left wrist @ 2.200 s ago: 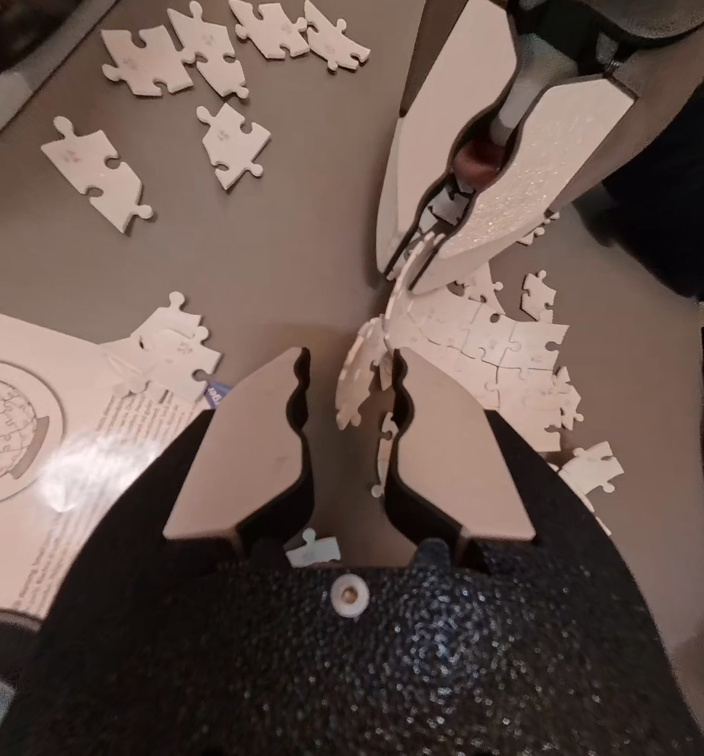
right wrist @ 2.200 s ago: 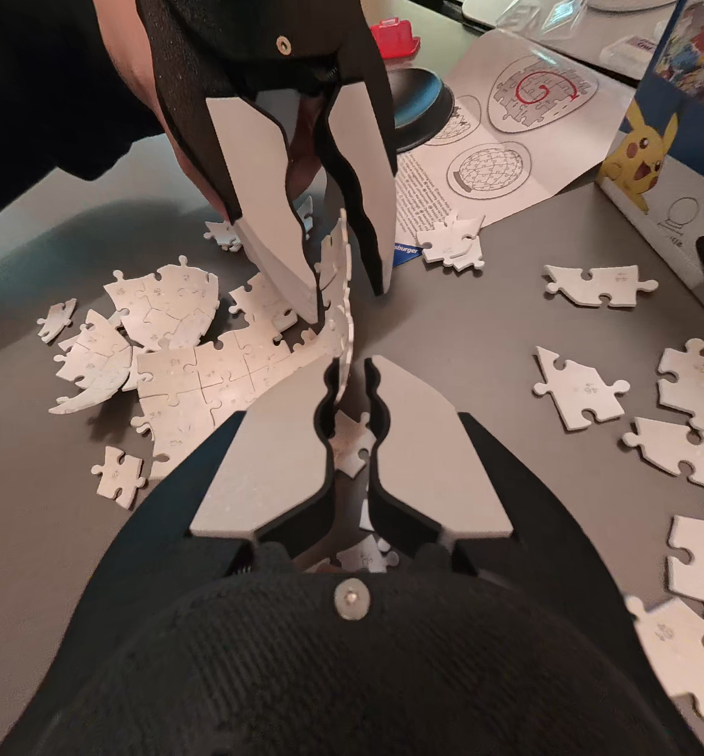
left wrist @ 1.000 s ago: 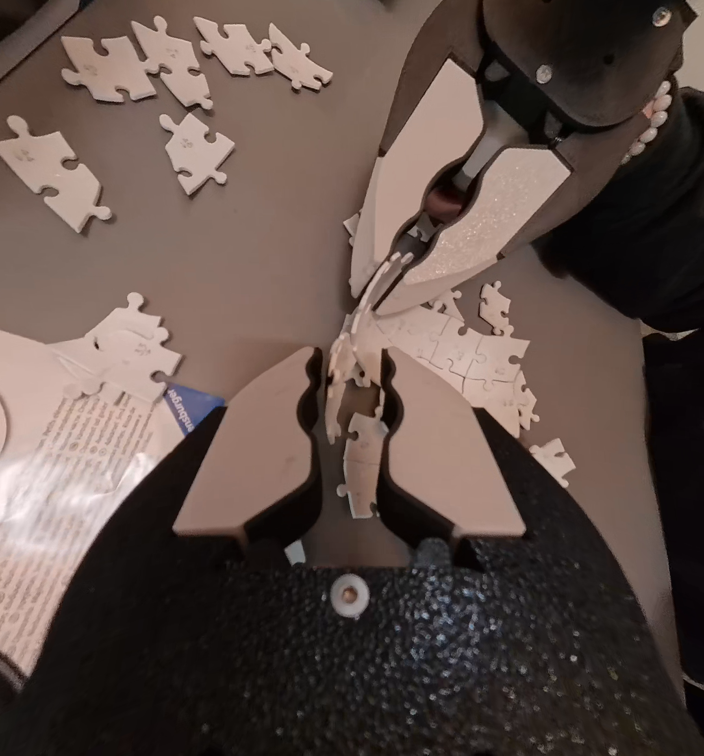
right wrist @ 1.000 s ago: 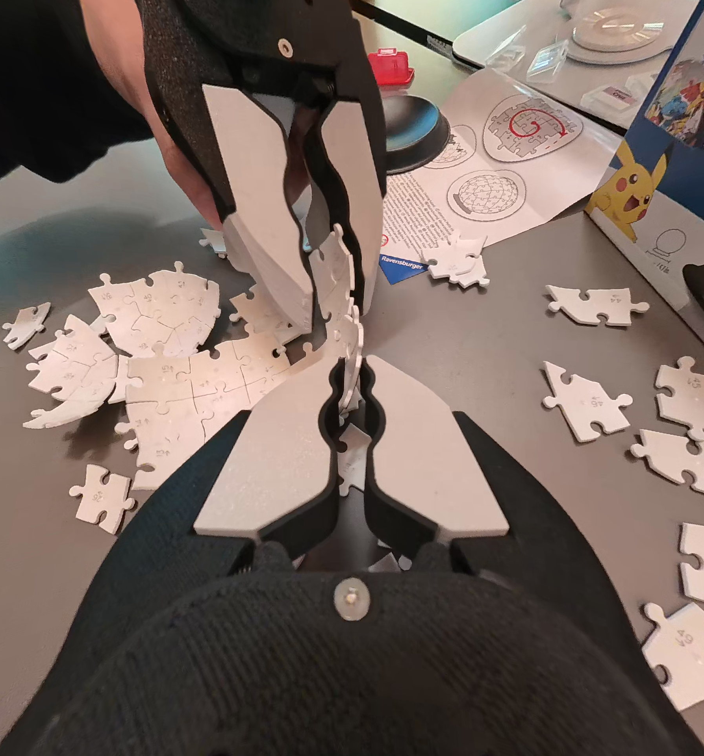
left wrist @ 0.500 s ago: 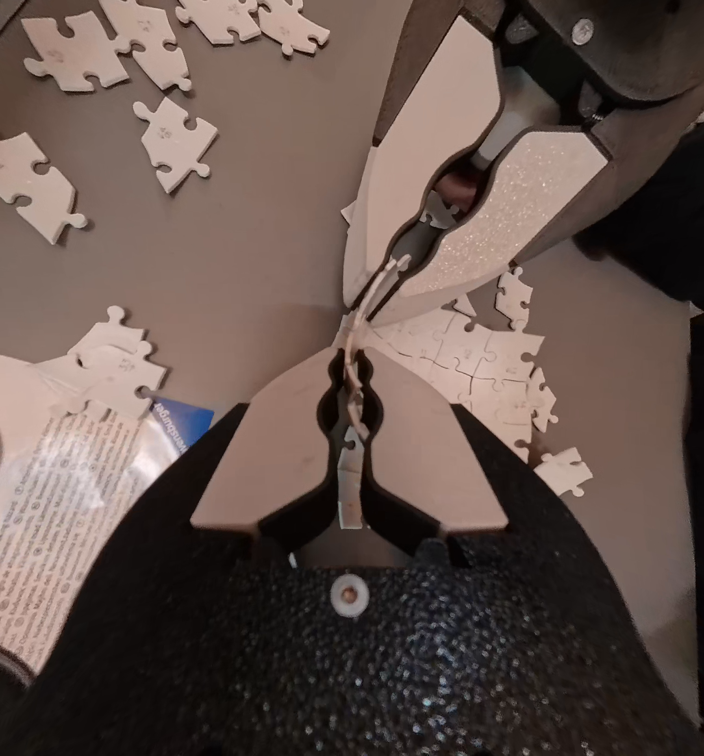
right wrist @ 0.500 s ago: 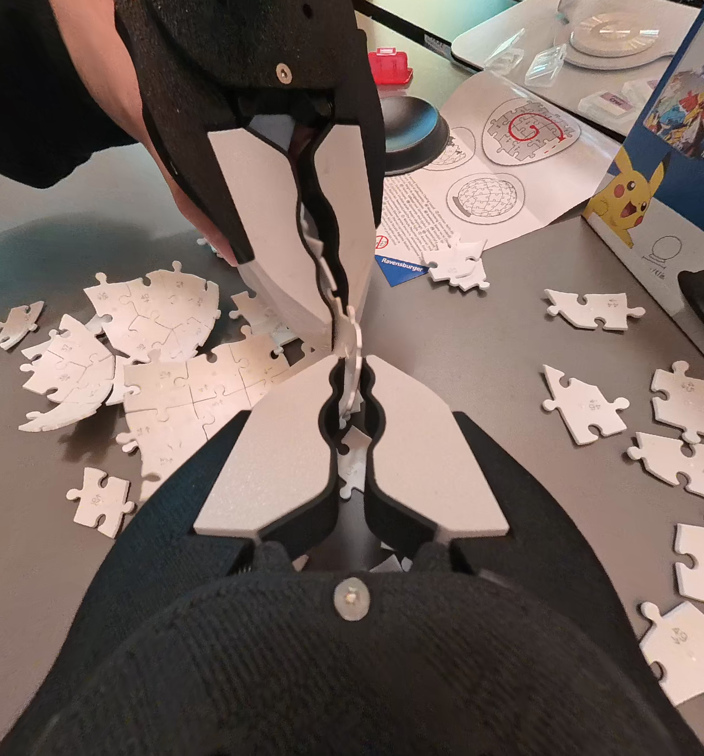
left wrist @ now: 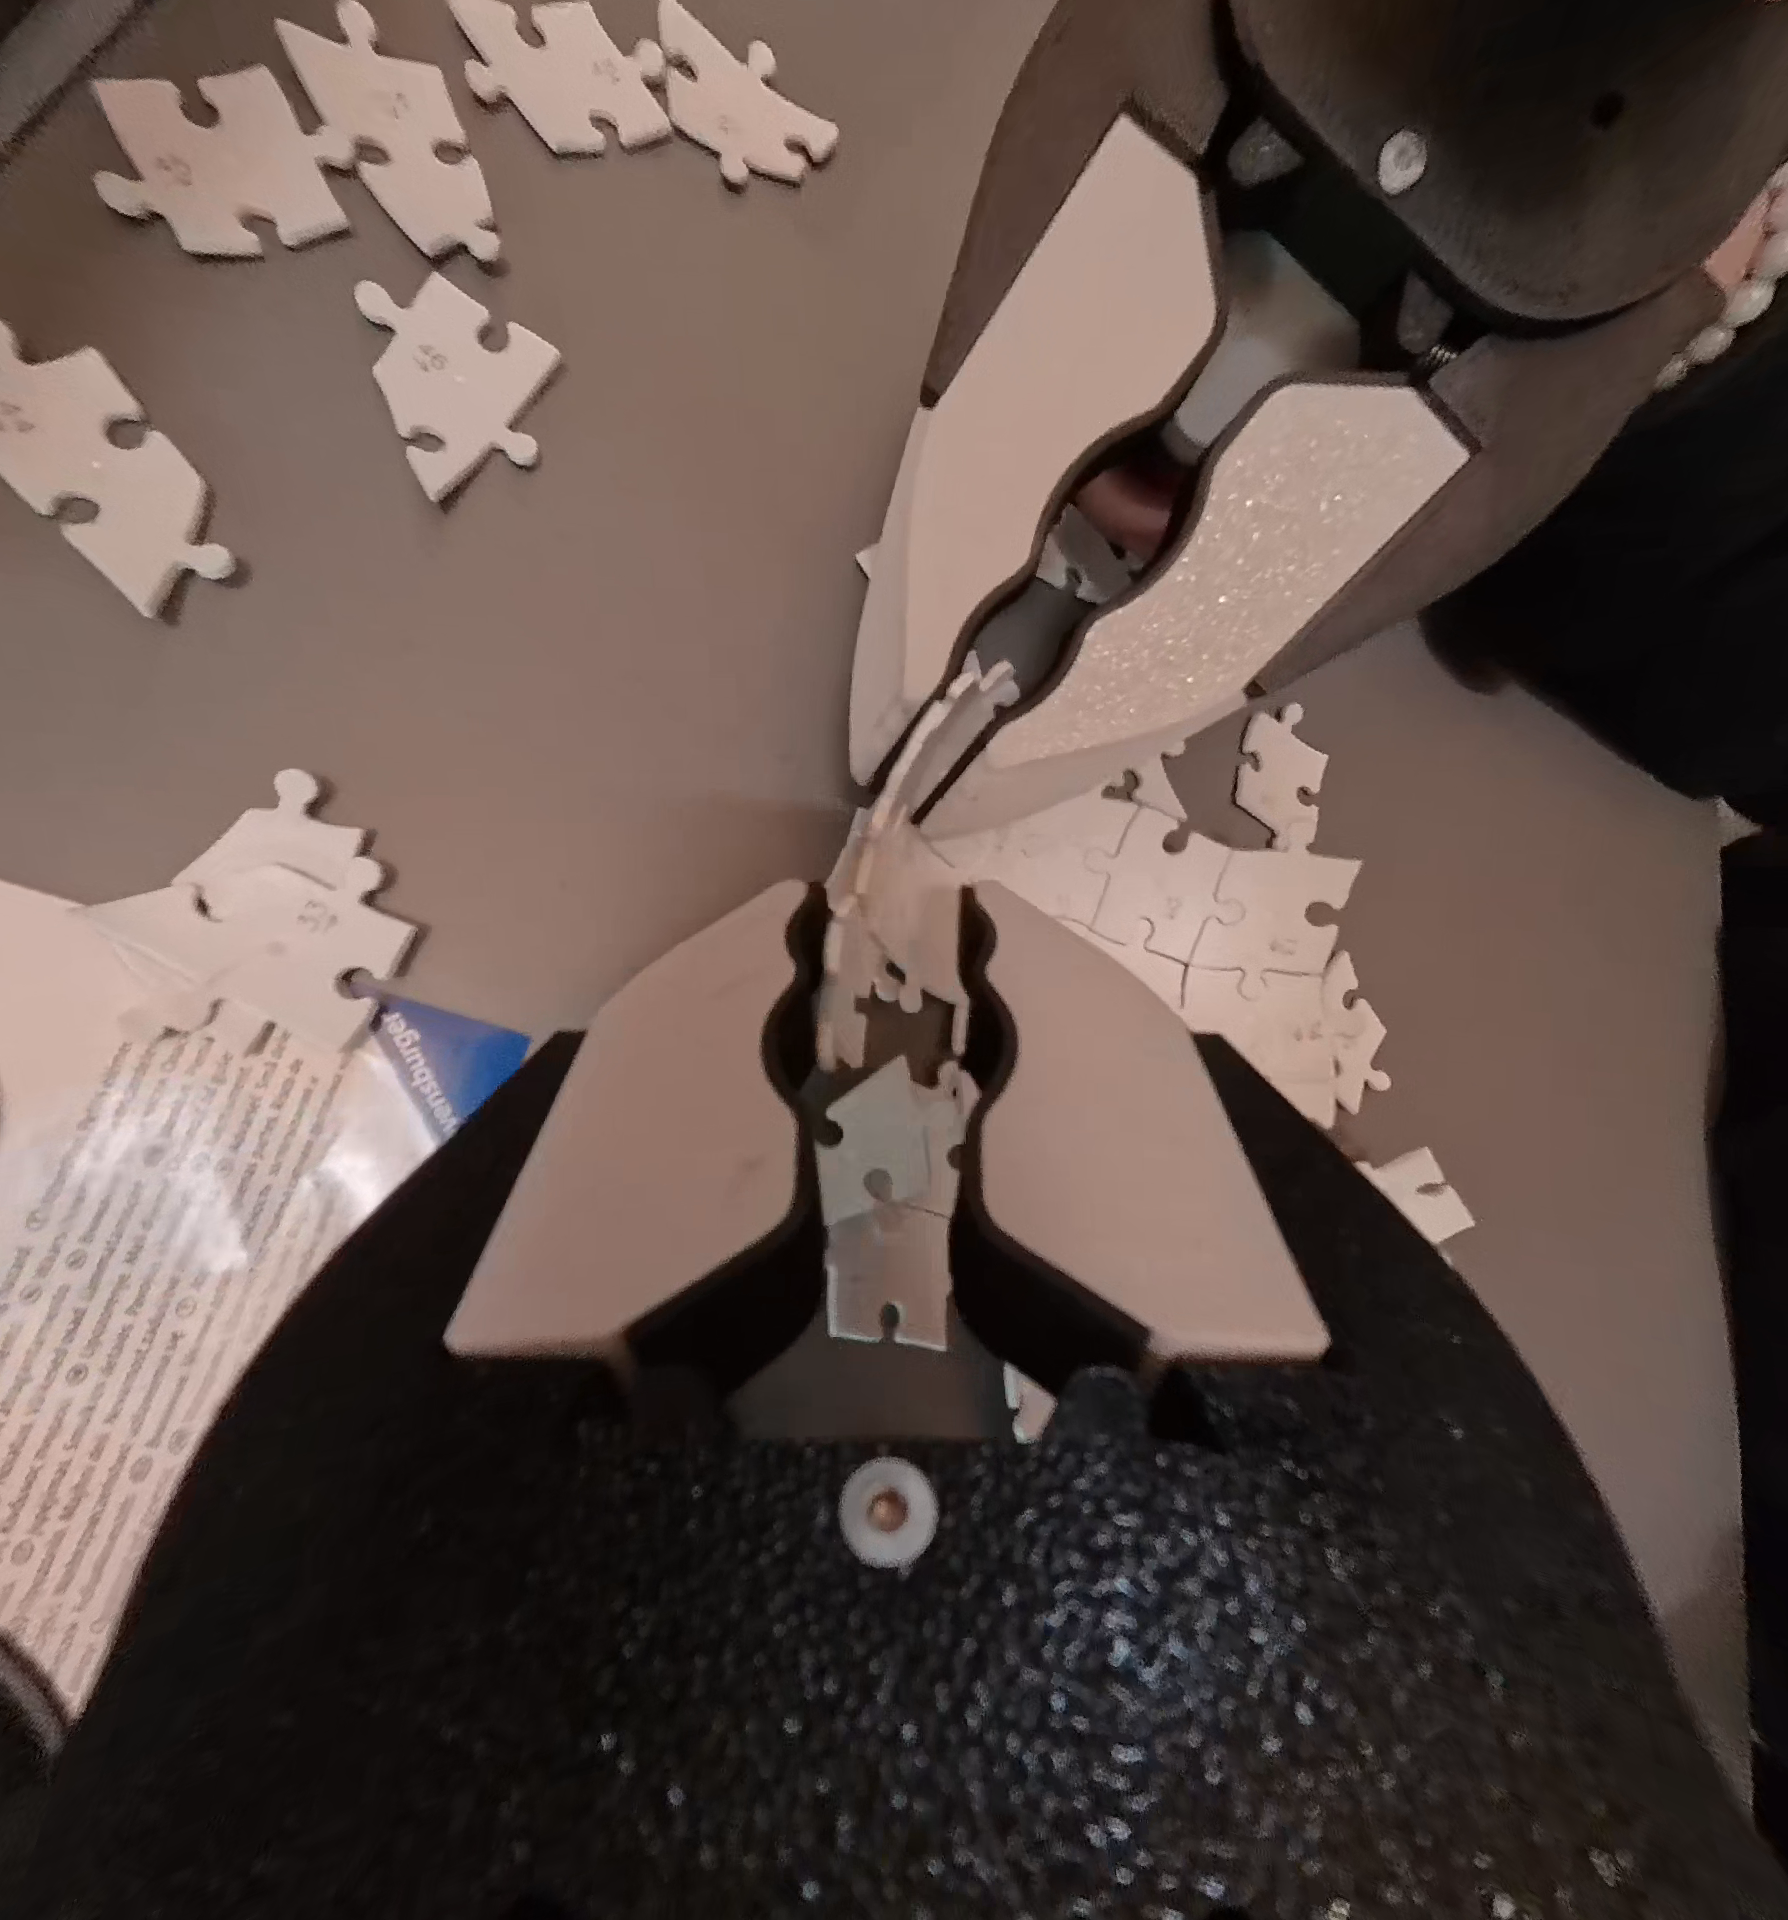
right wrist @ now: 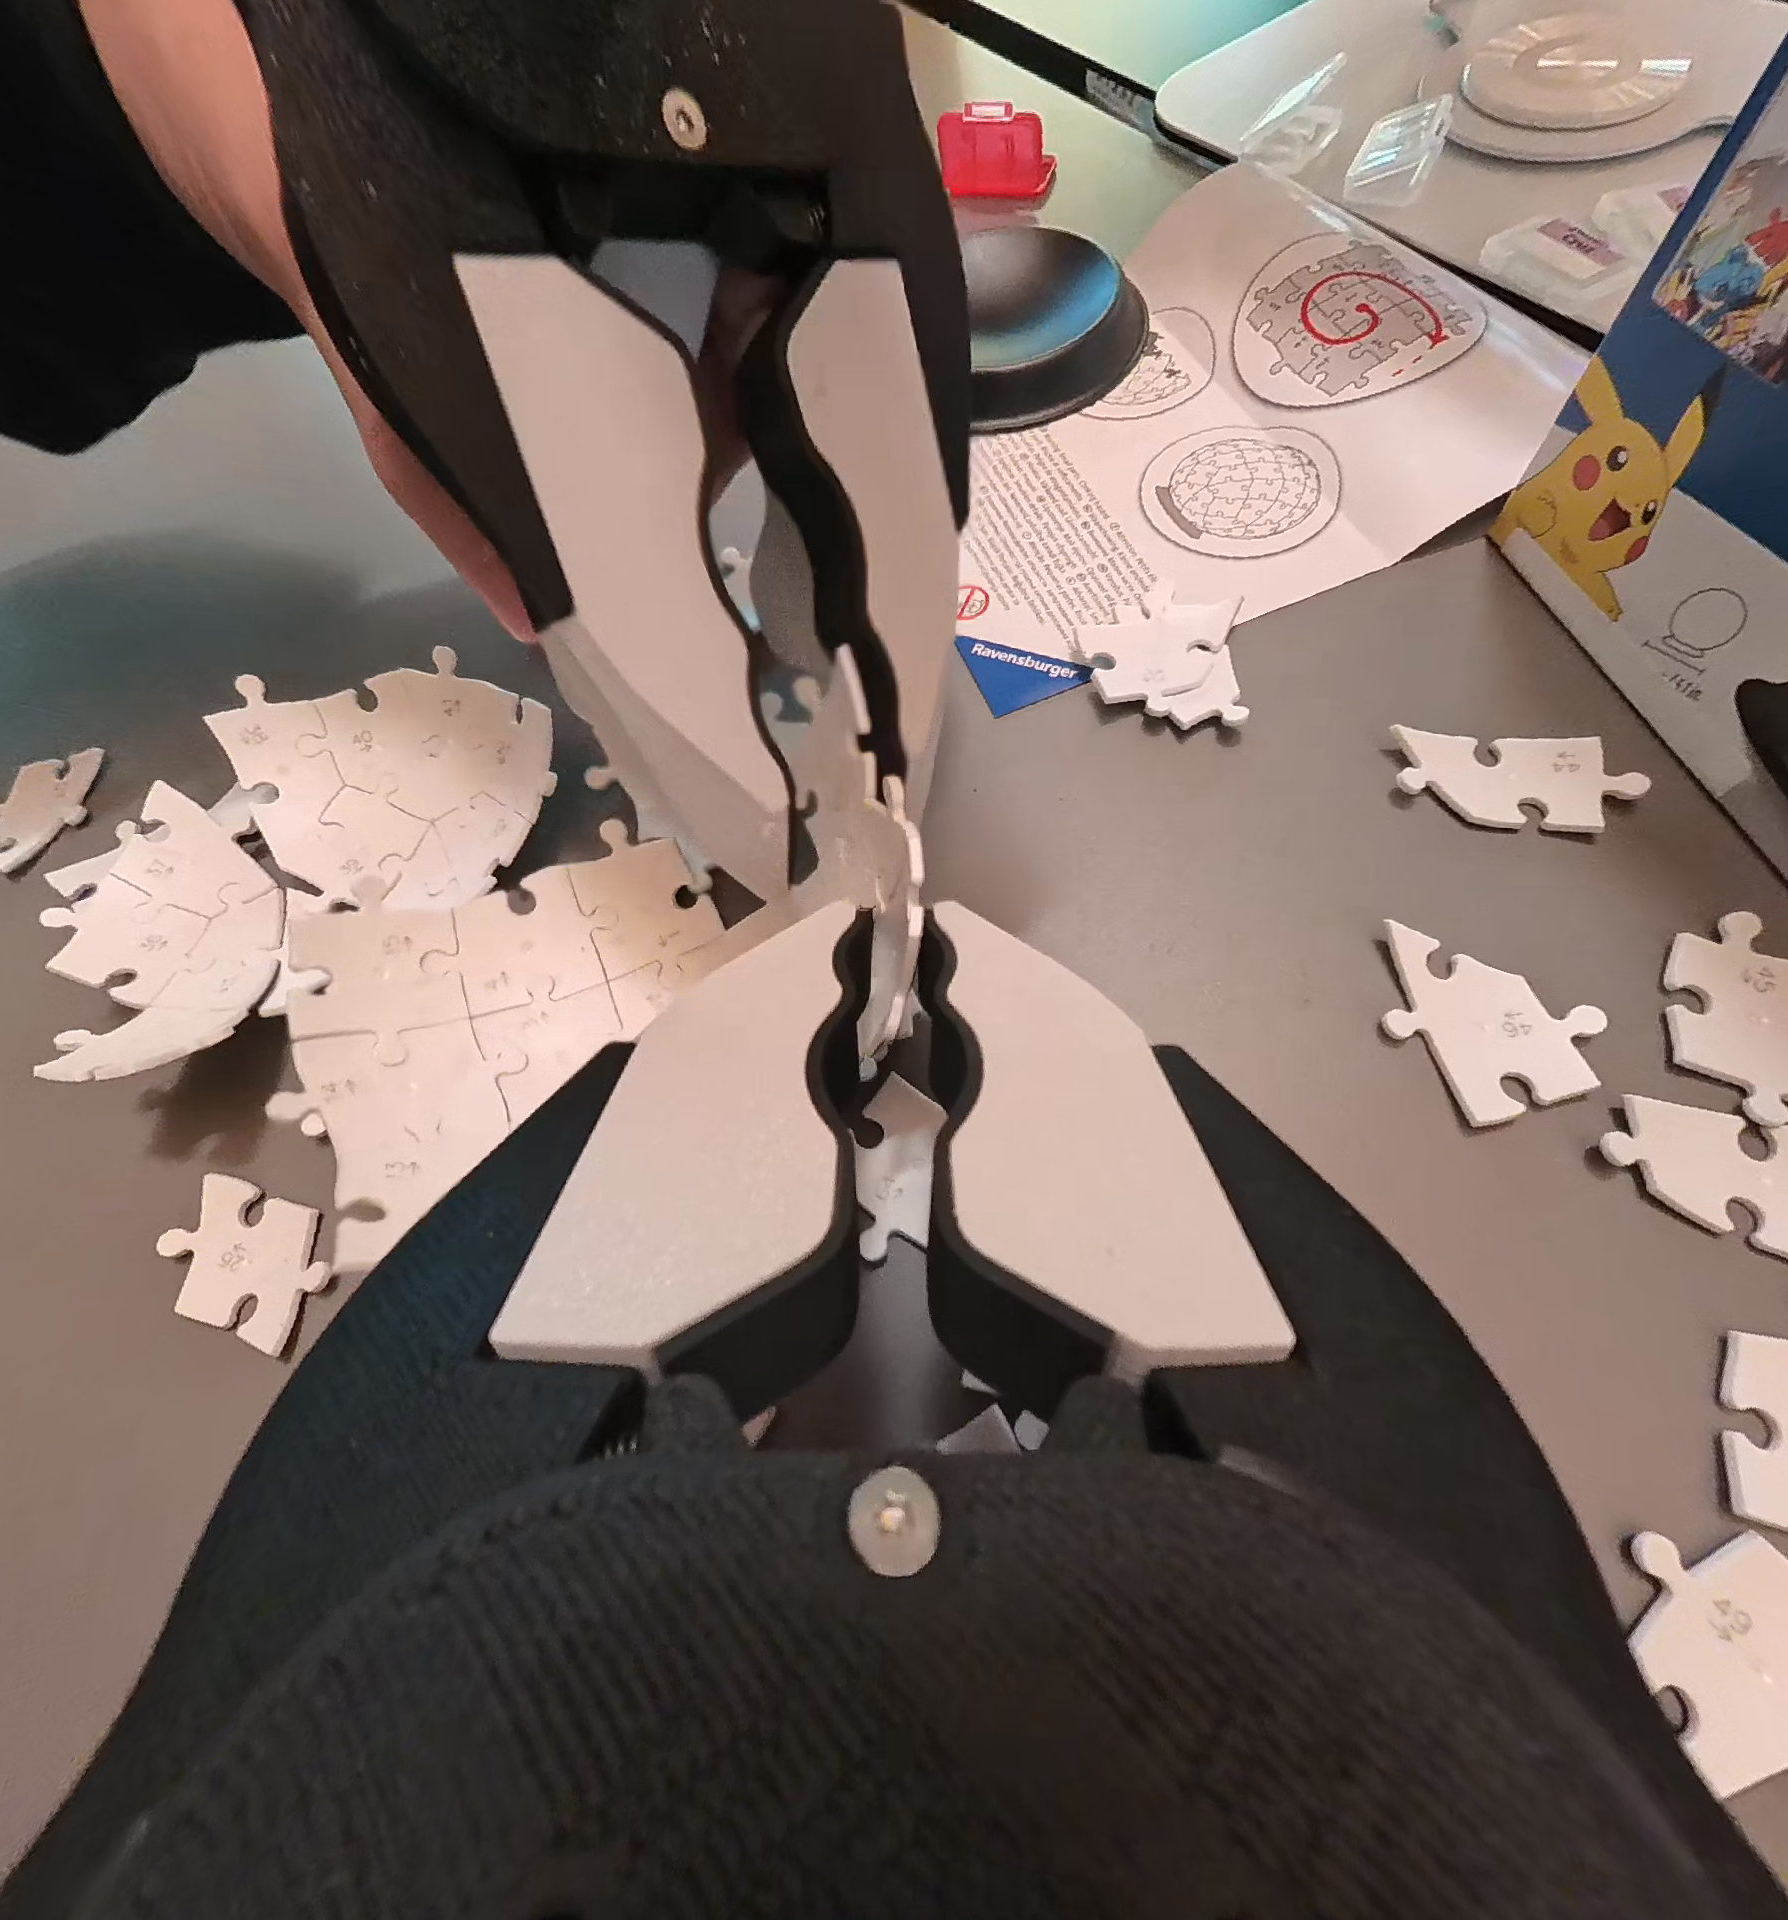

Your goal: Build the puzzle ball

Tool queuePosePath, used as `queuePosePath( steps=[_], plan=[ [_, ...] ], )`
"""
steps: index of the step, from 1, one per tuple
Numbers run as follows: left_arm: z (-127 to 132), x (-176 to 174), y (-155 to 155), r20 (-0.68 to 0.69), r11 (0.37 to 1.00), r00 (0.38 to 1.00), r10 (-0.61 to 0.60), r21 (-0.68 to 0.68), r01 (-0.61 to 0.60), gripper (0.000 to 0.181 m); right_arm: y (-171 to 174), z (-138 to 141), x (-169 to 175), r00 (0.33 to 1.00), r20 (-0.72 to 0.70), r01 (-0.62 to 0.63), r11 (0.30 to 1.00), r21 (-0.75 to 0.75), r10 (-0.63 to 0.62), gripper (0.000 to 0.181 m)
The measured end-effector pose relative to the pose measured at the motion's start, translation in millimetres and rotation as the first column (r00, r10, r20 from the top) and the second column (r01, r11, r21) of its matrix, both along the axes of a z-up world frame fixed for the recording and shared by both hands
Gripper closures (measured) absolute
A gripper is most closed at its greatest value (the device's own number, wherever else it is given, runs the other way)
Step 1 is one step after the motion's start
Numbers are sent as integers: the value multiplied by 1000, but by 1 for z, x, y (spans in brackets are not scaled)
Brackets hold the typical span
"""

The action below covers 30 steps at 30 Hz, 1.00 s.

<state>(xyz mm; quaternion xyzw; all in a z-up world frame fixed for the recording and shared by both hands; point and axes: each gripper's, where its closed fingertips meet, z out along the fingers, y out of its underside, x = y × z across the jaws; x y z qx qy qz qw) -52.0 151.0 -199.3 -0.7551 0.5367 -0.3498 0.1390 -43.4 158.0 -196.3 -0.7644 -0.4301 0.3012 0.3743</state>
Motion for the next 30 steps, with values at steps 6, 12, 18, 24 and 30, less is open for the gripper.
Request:
queuePosePath(
  steps=[6, 12, 18, 24, 30],
  plan=[
    [29, -12, 20, 125, 989, 982, 141, 32, -146, 148, 1, -2, 2, 1000, 11, 7, 1000, -12, -7, 173],
    [38, -44, 23, 174, 955, 949, 261, 93, -280, 149, 1, -5, 2, 1000, 24, 7, 1000, -18, -6, 171],
    [32, -74, -8, 155, 936, 944, 292, 158, -316, 147, 0, -6, 4, 999, 47, 2, 1000, -1, -2, 170],
    [32, -106, -44, 149, 914, 927, 344, 174, -367, 141, 0, -9, 7, 997, 78, -4, 1000, 22, 3, 167],
    [20, -131, -71, 119, 884, 895, 430, 145, -444, 140, 2, -7, 11, 993, 118, 22, 999, 48, -28, 154]
  ],
)
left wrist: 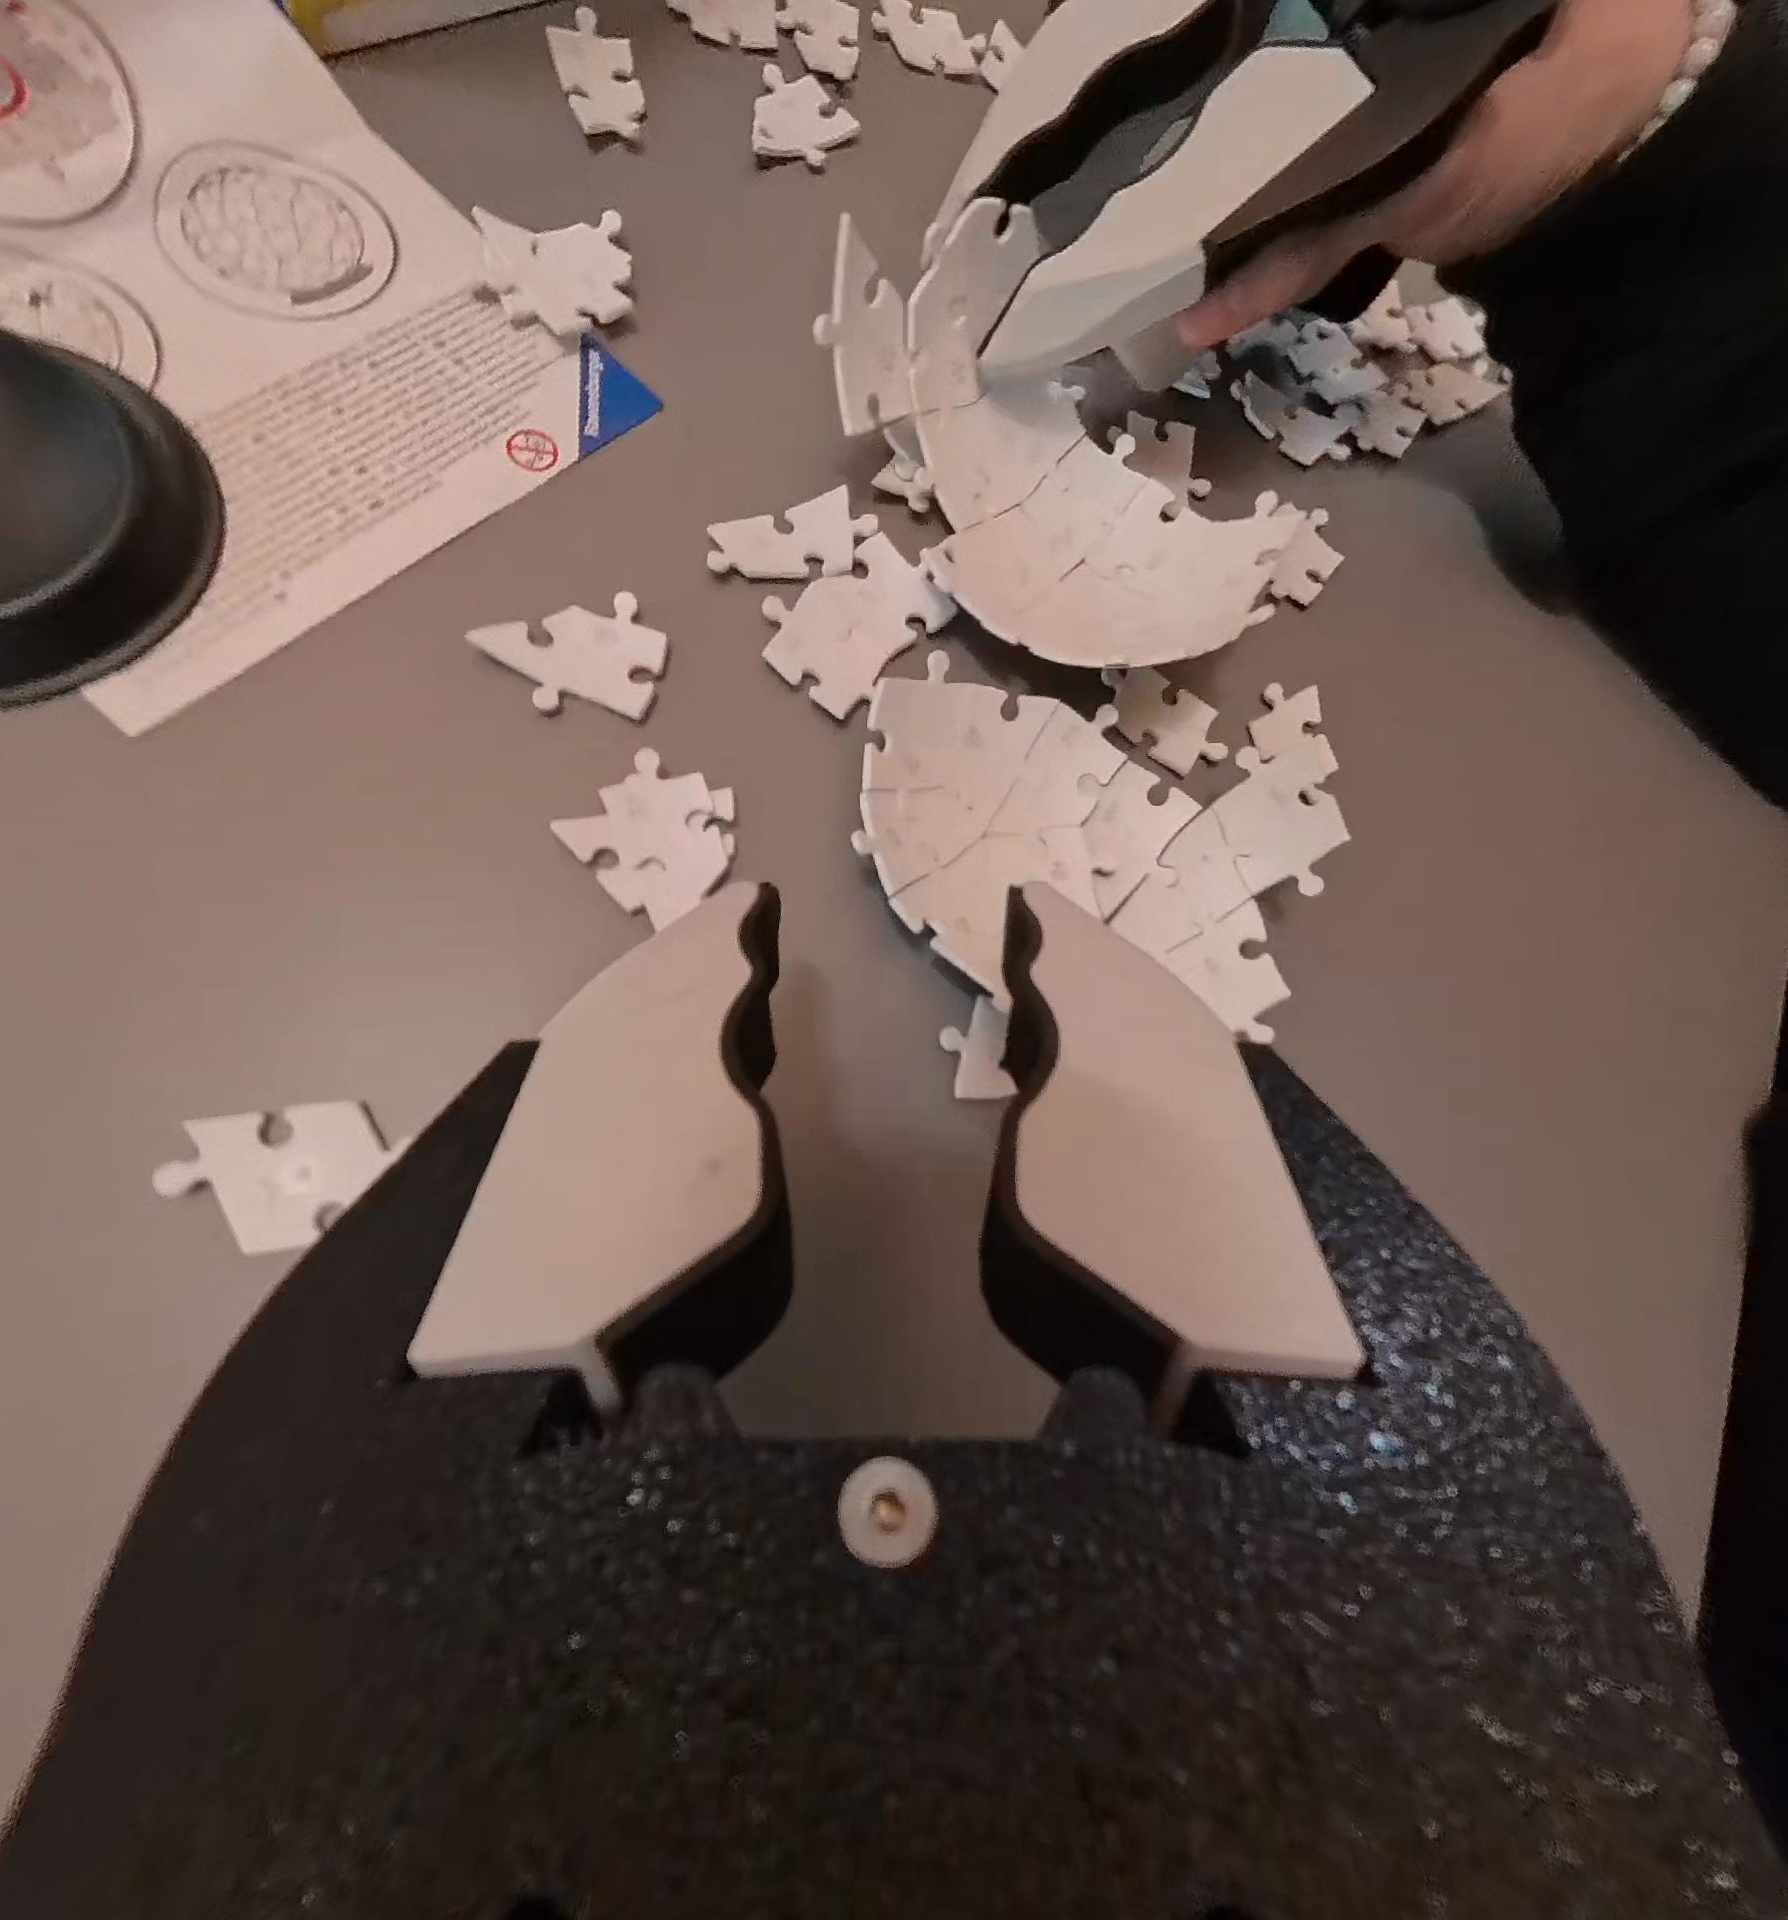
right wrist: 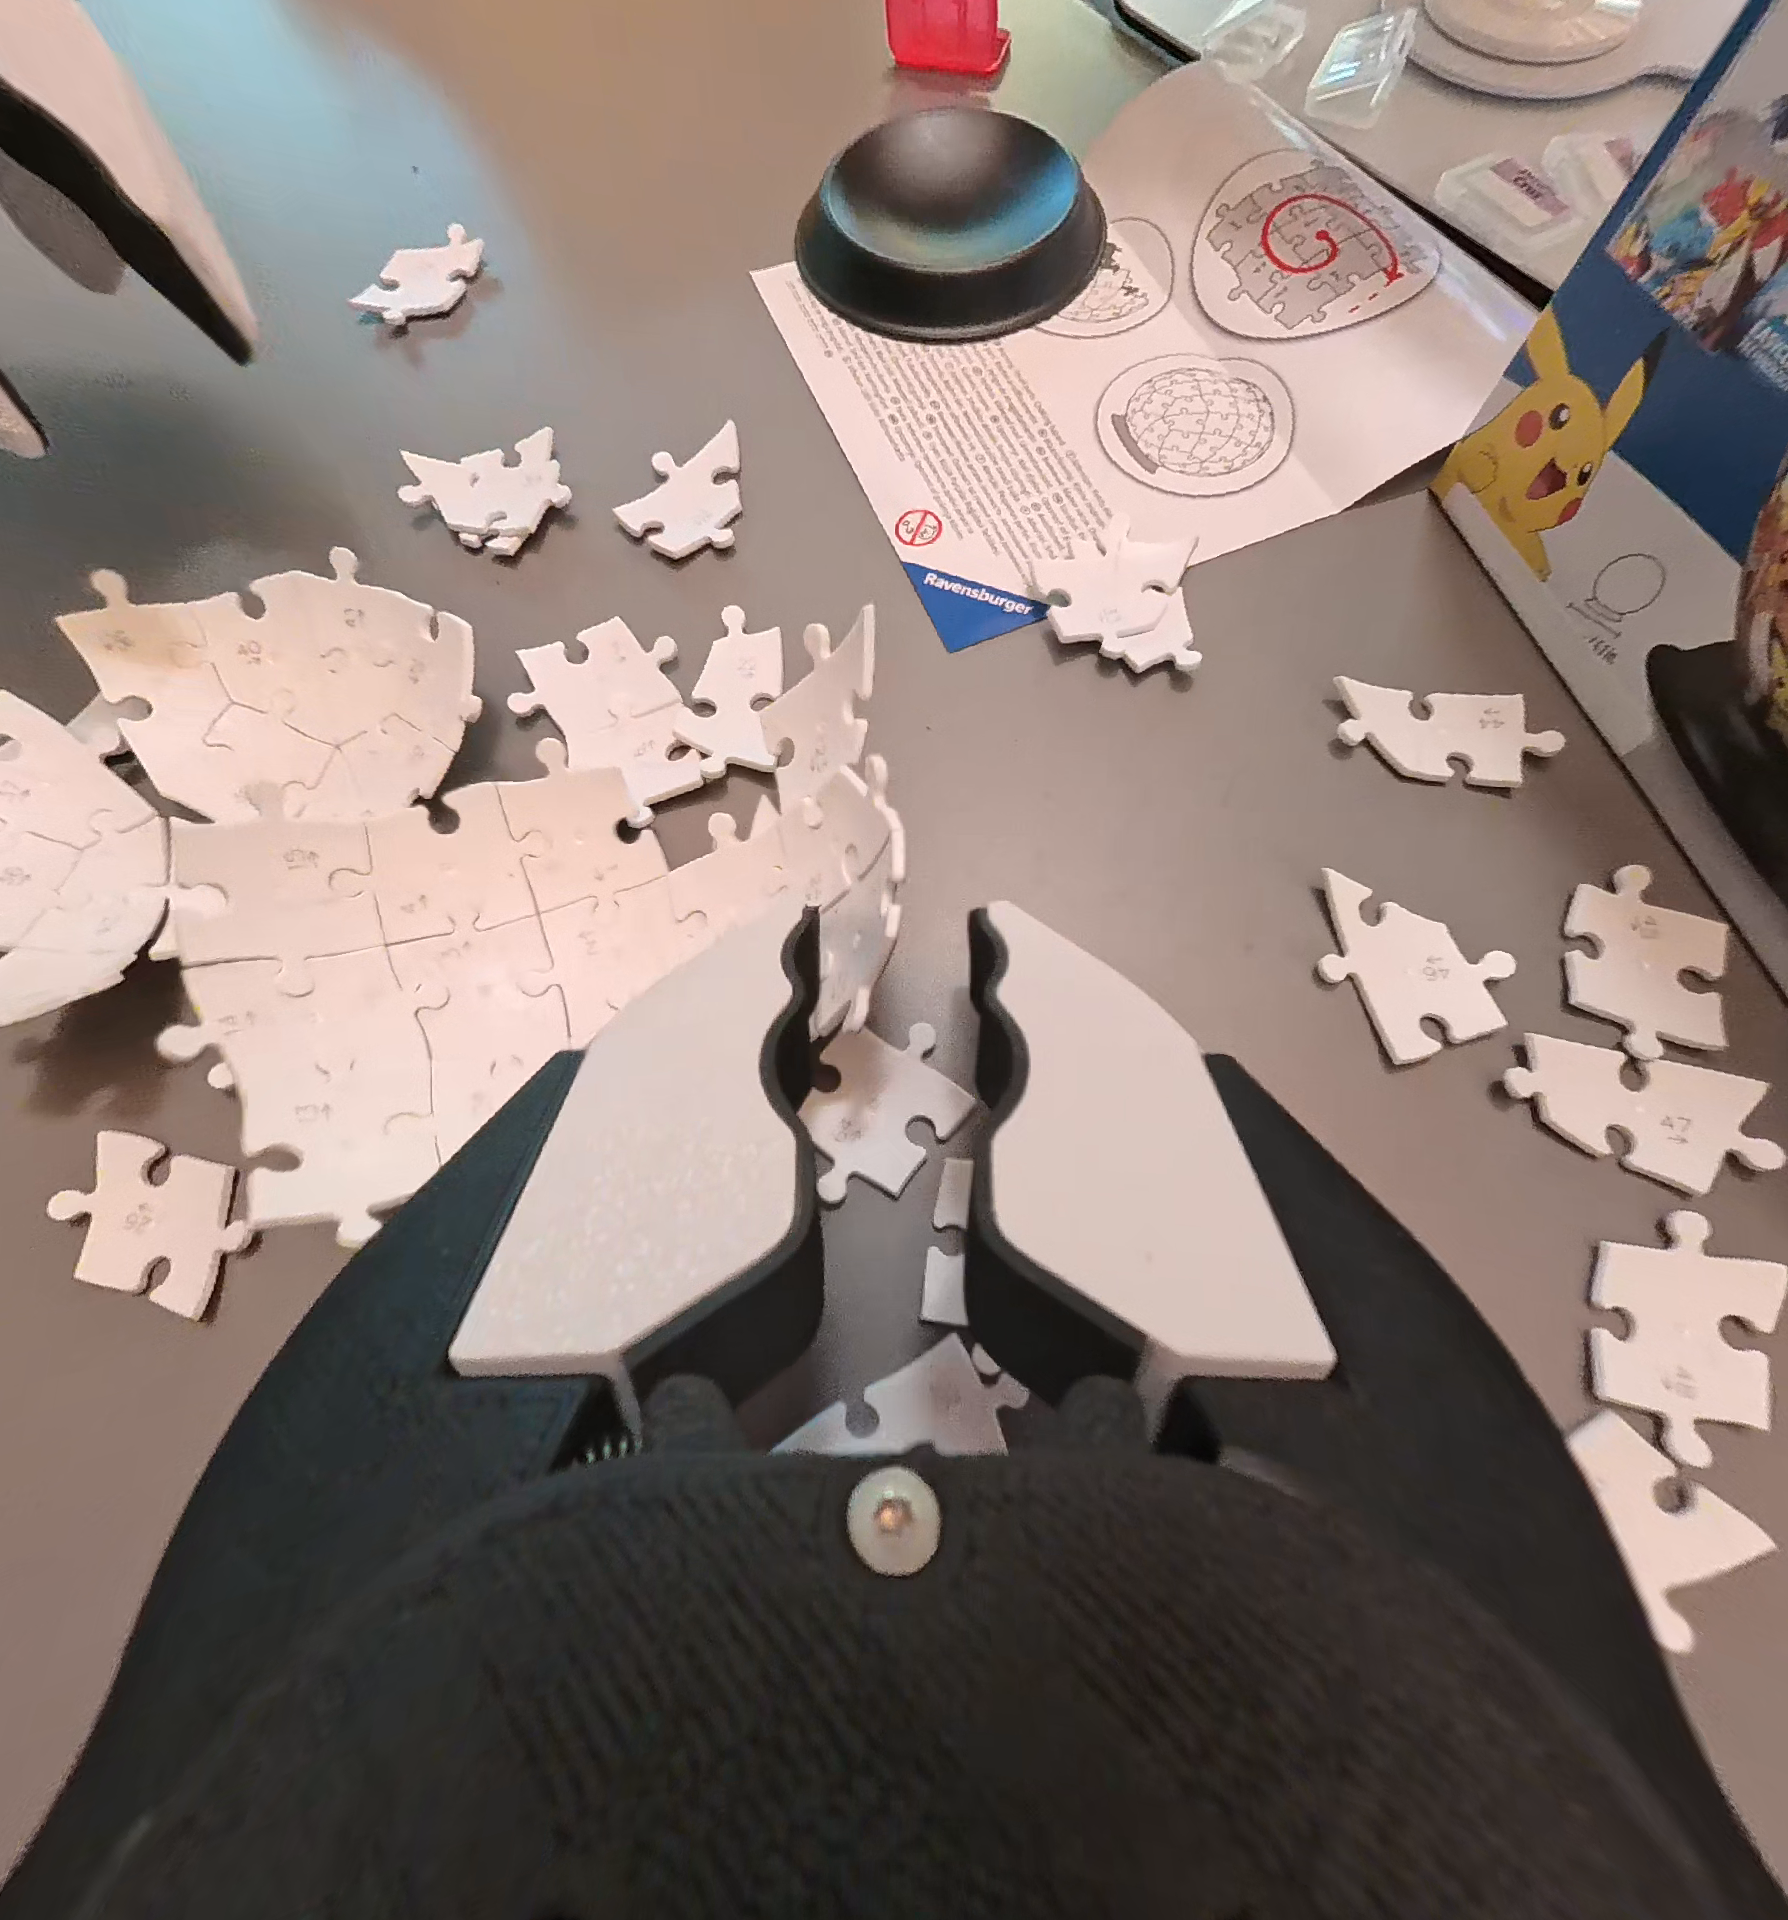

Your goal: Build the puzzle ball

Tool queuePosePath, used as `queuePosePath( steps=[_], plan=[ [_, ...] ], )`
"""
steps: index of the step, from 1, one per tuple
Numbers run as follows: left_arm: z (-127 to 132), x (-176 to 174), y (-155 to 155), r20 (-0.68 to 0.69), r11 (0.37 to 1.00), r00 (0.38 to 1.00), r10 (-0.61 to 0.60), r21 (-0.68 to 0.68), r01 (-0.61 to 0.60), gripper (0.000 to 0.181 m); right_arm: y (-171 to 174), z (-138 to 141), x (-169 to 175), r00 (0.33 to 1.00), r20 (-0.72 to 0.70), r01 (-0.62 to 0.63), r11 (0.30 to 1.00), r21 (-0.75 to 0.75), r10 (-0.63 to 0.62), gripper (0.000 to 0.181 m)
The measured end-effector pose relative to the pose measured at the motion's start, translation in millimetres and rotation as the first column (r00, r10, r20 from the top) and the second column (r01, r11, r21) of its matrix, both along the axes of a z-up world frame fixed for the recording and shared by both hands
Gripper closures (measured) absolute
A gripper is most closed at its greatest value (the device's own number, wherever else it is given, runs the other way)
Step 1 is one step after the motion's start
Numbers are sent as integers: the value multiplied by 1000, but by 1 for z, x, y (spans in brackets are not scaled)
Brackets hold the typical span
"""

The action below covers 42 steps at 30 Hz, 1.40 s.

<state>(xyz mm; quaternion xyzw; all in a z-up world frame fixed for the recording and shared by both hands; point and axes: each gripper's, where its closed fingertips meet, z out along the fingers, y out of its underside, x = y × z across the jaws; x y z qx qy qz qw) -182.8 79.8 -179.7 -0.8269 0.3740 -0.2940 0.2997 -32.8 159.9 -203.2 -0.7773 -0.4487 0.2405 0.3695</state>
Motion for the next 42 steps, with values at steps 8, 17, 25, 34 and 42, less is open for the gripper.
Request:
queuePosePath(
  steps=[8, 17, 25, 34, 42],
  plan=[
    [12, 20, -9, 87, 999, 996, 4, 34, -7, 132, -15, 20, 21, 994, 71, 79, 995, 55, -83, 138],
    [5, 24, -35, -23, 976, 997, -71, 204, 74, 98, -86, 32, 18, 1000, 22, 7, 991, 136, -10, 122],
    [-28, 24, -42, -265, 976, 964, -37, 197, 91, 75, -94, 15, -20, 961, 245, -187, 952, 244, 126, 104],
    [-22, 16, -50, -156, 979, 986, -55, 187, 84, 92, -98, 8, -14, 946, 282, -236, 934, 270, 158, 127],
    [-6, 13, -20, -60, 989, 997, 42, 144, -33, 109, -83, 20, 11, 994, 106, 0, 973, 229, -25, 144]
  ],
)
